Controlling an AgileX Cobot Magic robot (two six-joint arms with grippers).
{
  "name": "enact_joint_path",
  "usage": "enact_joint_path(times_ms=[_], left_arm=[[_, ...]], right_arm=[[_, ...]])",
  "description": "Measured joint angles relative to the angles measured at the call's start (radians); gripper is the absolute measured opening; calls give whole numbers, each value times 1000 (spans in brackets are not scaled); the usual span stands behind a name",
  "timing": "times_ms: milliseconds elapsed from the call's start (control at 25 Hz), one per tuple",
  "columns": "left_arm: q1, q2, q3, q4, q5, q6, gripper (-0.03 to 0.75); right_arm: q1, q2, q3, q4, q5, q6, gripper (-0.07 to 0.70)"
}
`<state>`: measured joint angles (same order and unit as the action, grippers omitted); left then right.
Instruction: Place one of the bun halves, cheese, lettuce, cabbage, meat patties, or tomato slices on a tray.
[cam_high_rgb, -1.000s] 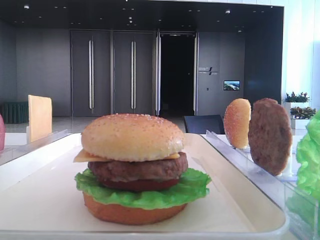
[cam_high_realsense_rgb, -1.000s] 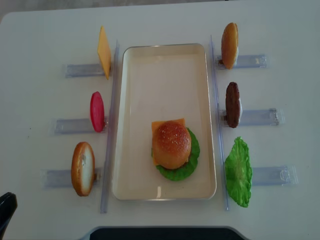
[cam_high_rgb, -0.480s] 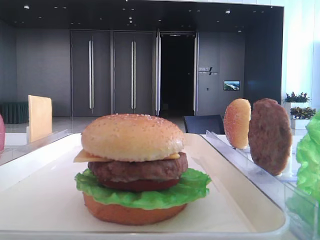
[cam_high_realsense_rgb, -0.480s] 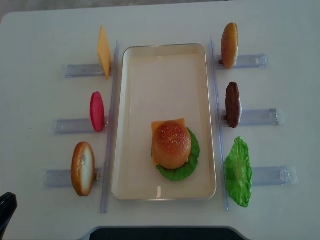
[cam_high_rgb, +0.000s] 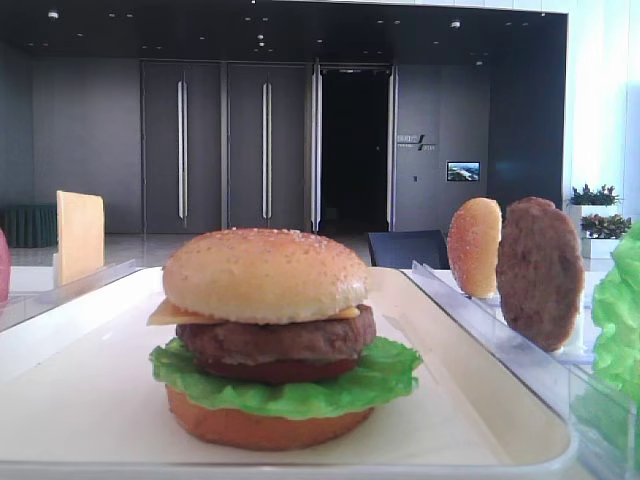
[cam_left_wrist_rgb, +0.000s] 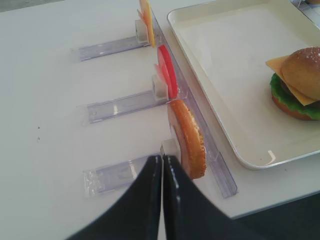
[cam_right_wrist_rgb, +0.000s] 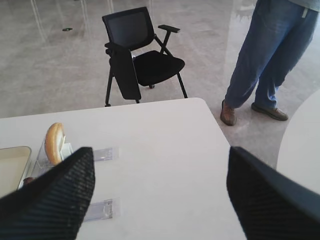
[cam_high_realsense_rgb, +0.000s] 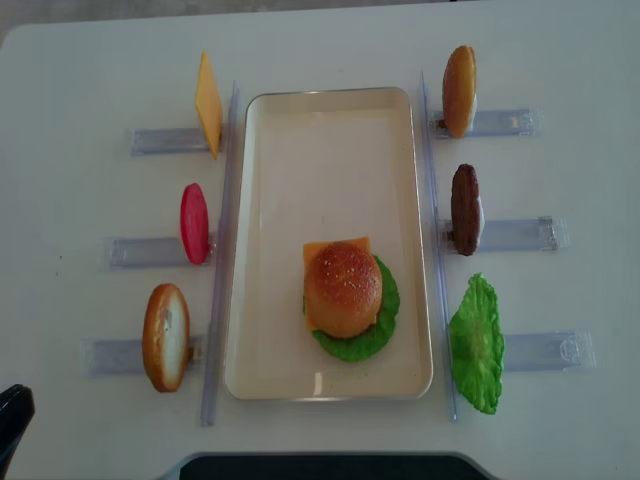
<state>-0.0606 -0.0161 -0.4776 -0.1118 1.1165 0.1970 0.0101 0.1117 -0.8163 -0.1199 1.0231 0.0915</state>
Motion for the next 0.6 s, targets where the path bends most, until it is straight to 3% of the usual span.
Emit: enact_joint_path(times_ms=[200,440,600], left_arm=[[0,0,0,0,0,0,-1],[0,0,0,0,0,0,-1],[0,0,0,0,0,0,-1]], right_arm=[[0,-119,68,11,5,-1,521],[0,-121,112,21,85,-1,521],[0,-121,193,61,92,-6,521]])
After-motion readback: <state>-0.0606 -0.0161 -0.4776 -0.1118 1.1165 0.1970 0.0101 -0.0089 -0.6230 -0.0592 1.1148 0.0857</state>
